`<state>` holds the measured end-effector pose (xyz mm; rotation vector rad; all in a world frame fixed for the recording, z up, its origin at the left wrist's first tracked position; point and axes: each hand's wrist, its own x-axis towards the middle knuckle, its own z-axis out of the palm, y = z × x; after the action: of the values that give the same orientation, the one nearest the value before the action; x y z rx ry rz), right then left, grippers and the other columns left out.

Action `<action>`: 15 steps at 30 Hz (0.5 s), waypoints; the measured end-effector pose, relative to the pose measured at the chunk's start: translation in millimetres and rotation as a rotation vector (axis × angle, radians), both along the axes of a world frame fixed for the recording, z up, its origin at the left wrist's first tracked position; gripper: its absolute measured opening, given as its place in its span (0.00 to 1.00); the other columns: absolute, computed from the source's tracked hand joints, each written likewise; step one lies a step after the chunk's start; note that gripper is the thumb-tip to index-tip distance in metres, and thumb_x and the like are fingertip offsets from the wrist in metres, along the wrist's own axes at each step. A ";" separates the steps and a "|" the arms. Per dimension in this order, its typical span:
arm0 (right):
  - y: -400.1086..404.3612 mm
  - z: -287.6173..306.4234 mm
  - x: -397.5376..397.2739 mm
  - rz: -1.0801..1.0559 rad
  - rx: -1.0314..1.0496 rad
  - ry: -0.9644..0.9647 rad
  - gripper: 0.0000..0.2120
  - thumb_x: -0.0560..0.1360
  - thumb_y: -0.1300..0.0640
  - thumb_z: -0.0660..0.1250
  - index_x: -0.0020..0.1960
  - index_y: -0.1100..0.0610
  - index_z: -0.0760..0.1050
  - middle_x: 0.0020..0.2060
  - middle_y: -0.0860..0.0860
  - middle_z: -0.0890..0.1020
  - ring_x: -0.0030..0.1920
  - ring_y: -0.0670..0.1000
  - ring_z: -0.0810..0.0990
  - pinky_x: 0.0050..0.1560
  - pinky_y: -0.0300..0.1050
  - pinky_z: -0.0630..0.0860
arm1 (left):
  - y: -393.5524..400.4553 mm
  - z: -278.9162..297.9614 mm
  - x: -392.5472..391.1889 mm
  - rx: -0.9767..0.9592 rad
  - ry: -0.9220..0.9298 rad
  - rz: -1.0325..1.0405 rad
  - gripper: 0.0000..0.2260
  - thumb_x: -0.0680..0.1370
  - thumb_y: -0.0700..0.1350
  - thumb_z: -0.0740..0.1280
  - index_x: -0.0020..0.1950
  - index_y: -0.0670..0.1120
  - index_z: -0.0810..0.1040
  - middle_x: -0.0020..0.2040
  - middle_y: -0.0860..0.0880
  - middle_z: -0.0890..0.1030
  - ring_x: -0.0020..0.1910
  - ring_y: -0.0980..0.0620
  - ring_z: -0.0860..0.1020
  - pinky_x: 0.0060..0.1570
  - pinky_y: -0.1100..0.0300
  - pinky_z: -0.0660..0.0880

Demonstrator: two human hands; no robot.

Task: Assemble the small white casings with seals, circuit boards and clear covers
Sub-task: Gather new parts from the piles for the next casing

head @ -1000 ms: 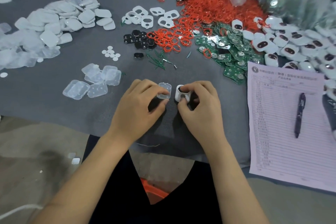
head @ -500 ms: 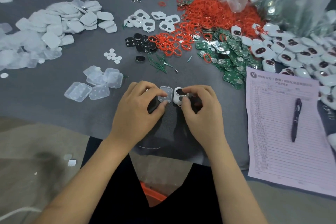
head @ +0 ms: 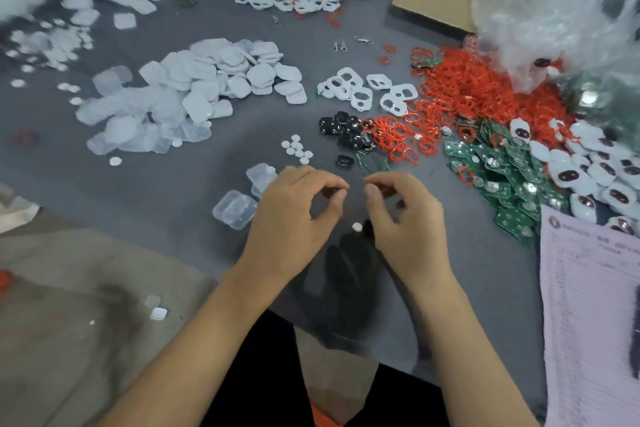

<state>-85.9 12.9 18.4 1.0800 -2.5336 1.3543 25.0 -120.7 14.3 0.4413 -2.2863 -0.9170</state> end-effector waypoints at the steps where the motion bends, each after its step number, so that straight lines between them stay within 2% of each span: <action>1: -12.2 3.6 -1.1 0.035 0.009 0.003 0.05 0.79 0.57 0.68 0.53 0.53 0.82 0.45 0.44 0.83 0.49 0.49 0.81 0.53 0.35 0.72 | -11.6 2.9 -0.5 -0.008 -0.016 0.026 0.03 0.80 0.42 0.72 0.52 0.48 0.84 0.48 0.54 0.83 0.50 0.52 0.77 0.55 0.55 0.74; 7: -77.6 14.4 -27.2 0.171 0.200 -0.035 0.05 0.79 0.60 0.69 0.53 0.55 0.83 0.45 0.48 0.84 0.49 0.53 0.81 0.54 0.54 0.78 | -78.1 7.4 -24.1 -0.012 -0.221 0.160 0.06 0.81 0.51 0.69 0.56 0.54 0.83 0.49 0.58 0.82 0.50 0.56 0.73 0.52 0.57 0.73; 9: -96.0 15.5 -39.4 0.171 0.262 -0.064 0.07 0.79 0.58 0.68 0.55 0.55 0.83 0.47 0.48 0.85 0.50 0.52 0.81 0.55 0.54 0.78 | -96.9 5.9 -39.4 -0.065 -0.319 0.202 0.08 0.81 0.54 0.67 0.58 0.56 0.81 0.51 0.57 0.82 0.54 0.53 0.75 0.53 0.53 0.75; 12: -122.6 15.8 -55.3 0.175 0.335 -0.090 0.10 0.79 0.57 0.68 0.59 0.55 0.82 0.50 0.49 0.84 0.51 0.50 0.81 0.58 0.51 0.77 | -120.3 2.8 -67.0 -0.132 -0.394 0.246 0.11 0.82 0.53 0.67 0.62 0.53 0.80 0.55 0.53 0.82 0.57 0.49 0.76 0.54 0.50 0.76; 15: -151.2 16.5 -70.8 0.172 0.372 -0.086 0.12 0.78 0.61 0.65 0.61 0.57 0.81 0.52 0.55 0.84 0.54 0.56 0.80 0.58 0.49 0.75 | -134.4 -2.5 -92.7 -0.191 -0.439 0.286 0.12 0.82 0.51 0.67 0.64 0.51 0.78 0.58 0.49 0.80 0.59 0.46 0.76 0.53 0.50 0.75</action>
<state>-156.7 -138.3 34.9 1.3532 -2.8938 0.9994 -67.6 -255.1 11.8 0.9302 -2.5758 -0.4862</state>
